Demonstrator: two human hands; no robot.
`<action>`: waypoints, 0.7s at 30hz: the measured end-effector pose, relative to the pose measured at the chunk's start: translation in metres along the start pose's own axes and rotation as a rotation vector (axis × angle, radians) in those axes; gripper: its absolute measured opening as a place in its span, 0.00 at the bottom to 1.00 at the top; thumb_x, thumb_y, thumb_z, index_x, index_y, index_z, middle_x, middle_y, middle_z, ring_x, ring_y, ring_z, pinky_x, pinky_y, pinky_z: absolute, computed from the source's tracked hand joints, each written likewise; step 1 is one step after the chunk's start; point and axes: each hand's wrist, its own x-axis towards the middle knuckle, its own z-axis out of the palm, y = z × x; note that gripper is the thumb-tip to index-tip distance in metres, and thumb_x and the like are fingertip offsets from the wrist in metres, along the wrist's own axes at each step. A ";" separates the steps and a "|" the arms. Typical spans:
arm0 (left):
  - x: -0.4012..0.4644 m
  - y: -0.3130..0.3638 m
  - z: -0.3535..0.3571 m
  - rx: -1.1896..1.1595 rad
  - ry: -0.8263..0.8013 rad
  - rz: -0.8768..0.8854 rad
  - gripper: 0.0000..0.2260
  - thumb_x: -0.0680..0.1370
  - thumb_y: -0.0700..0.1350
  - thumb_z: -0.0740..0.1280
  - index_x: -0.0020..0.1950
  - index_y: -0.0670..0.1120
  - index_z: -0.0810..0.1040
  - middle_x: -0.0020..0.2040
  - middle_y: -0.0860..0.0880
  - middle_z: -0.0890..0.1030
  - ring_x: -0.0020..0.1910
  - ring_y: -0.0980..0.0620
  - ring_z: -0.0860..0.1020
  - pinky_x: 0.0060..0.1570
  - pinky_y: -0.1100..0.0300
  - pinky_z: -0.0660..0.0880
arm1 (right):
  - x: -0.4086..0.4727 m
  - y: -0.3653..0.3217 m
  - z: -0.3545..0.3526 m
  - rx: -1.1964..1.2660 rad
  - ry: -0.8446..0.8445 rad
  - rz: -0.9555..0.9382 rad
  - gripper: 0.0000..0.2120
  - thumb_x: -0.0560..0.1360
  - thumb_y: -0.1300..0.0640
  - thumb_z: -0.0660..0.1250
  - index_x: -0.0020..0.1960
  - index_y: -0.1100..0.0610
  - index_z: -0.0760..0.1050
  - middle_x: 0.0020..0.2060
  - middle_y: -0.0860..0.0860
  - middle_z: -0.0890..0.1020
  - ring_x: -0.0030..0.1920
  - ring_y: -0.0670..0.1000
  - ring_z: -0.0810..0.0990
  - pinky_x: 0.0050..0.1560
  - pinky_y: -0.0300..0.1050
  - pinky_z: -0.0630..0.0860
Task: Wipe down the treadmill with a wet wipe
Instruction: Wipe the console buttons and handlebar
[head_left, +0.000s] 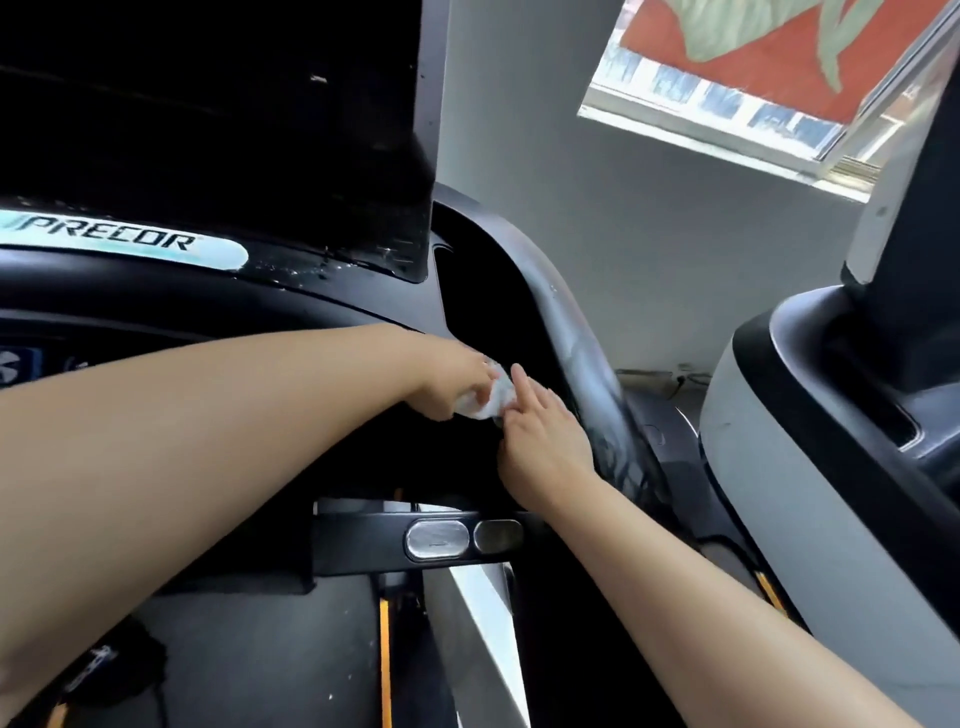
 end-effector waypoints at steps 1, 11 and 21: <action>-0.003 -0.002 -0.001 0.032 -0.007 0.014 0.22 0.77 0.39 0.61 0.71 0.52 0.68 0.73 0.52 0.60 0.72 0.50 0.59 0.68 0.54 0.62 | 0.001 -0.005 -0.003 0.129 0.022 0.056 0.24 0.79 0.60 0.53 0.75 0.61 0.57 0.77 0.57 0.46 0.75 0.54 0.53 0.70 0.45 0.55; -0.001 -0.012 -0.026 0.215 0.021 0.094 0.26 0.73 0.42 0.71 0.69 0.50 0.69 0.68 0.50 0.67 0.66 0.48 0.67 0.60 0.55 0.68 | 0.000 -0.039 0.027 0.470 0.017 0.360 0.29 0.82 0.48 0.49 0.77 0.62 0.46 0.76 0.58 0.51 0.76 0.55 0.50 0.73 0.50 0.54; 0.003 -0.020 -0.026 0.373 -0.014 0.226 0.28 0.75 0.48 0.70 0.73 0.54 0.65 0.70 0.50 0.66 0.68 0.48 0.66 0.64 0.56 0.67 | -0.065 -0.044 0.051 0.246 -0.024 0.547 0.36 0.77 0.41 0.35 0.72 0.60 0.62 0.74 0.54 0.62 0.72 0.53 0.63 0.70 0.44 0.61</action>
